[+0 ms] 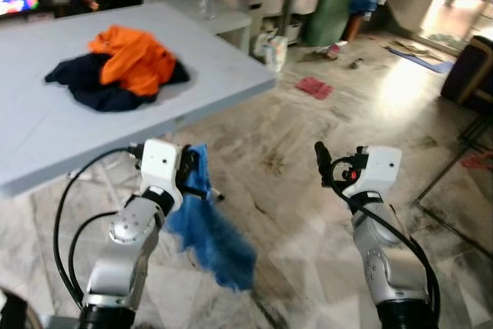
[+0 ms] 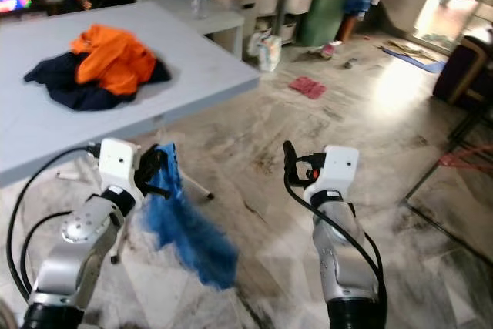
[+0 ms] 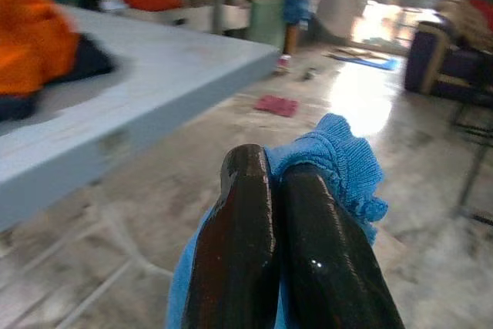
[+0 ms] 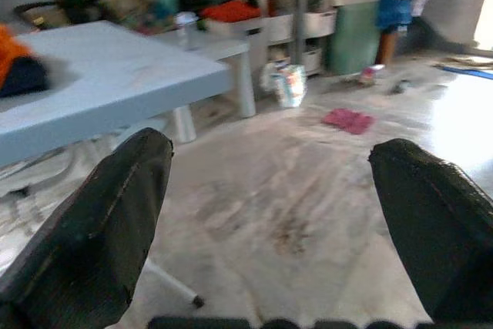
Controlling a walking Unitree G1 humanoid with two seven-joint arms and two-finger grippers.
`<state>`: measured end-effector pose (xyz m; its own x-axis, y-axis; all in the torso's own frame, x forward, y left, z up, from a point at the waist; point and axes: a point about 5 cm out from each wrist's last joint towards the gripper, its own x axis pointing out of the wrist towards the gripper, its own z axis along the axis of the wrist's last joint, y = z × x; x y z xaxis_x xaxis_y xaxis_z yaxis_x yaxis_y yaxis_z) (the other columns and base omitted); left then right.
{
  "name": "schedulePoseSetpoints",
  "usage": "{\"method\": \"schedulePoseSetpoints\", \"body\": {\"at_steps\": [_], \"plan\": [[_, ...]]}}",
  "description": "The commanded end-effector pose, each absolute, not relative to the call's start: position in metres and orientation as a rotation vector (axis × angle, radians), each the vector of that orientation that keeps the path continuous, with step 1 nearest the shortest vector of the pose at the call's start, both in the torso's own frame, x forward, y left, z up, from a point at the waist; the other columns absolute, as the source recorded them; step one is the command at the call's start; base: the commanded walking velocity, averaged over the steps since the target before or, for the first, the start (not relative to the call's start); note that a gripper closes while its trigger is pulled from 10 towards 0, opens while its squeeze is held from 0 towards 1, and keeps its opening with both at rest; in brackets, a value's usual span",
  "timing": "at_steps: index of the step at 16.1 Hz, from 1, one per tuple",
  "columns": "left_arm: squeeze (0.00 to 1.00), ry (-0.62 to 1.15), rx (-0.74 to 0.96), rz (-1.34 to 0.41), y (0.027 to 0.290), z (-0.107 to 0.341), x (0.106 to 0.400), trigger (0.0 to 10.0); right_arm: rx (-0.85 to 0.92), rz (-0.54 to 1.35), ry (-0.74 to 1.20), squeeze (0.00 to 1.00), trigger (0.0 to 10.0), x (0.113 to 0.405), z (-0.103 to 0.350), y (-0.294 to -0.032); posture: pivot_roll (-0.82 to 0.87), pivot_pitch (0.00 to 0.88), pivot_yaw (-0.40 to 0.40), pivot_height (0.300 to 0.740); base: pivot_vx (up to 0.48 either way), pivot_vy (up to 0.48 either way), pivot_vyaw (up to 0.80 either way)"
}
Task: Hang hanger
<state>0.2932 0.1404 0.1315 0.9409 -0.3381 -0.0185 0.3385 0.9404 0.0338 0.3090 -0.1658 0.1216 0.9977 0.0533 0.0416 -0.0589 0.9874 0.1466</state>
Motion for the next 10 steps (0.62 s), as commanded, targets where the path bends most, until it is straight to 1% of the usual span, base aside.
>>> {"method": "schedulePoseSetpoints", "body": {"at_steps": [1,10], "plan": [[0.0,-0.026,0.032,-0.386,0.1328,0.1399,0.2943,10.0,0.145,0.018,-0.022,0.0,10.0,0.3081,0.1195,-0.1763,0.08,0.053,-0.082,0.74,0.247,0.274,-0.8],[0.0,0.004,0.037,-0.381,0.1312,0.1338,0.2962,10.0,0.14,0.015,-0.018,0.0,10.0,0.3088,0.1171,-0.1742,0.07,0.048,-0.078,0.74,0.28,0.387,-0.8]]}}
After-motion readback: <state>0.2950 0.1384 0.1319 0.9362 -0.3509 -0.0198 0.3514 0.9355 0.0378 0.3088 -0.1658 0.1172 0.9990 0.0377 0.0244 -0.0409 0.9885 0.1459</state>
